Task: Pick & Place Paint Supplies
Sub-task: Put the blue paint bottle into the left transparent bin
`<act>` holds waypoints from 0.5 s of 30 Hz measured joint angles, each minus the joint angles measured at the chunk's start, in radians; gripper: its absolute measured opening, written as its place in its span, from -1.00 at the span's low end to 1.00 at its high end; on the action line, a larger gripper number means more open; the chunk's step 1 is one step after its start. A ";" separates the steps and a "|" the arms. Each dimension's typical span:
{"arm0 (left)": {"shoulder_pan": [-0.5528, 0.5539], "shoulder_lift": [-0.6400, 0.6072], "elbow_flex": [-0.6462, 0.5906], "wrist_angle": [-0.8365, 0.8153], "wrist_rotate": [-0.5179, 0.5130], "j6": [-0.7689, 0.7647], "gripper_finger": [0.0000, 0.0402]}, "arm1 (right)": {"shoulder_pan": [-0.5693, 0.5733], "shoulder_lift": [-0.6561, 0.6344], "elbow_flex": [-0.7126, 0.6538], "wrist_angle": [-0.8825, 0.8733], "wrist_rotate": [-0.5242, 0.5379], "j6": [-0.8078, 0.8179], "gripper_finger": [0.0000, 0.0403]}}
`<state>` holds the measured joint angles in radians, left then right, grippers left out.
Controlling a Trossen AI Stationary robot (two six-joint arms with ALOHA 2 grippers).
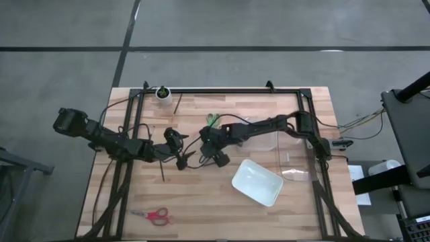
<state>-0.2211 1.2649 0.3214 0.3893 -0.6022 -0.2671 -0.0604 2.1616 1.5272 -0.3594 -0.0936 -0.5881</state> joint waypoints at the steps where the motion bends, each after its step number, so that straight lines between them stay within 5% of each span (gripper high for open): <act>1: 0.000 0.000 0.000 0.000 0.000 0.000 0.93 | -0.006 0.000 -0.001 0.001 -0.007 0.005 0.20; 15: 0.000 0.000 0.000 0.000 0.000 0.000 0.93 | -0.031 0.000 -0.085 0.118 -0.021 -0.092 0.20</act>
<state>-0.2214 1.2652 0.3214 0.3893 -0.6018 -0.2672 -0.0916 2.1612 1.4420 -0.2413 -0.1143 -0.6803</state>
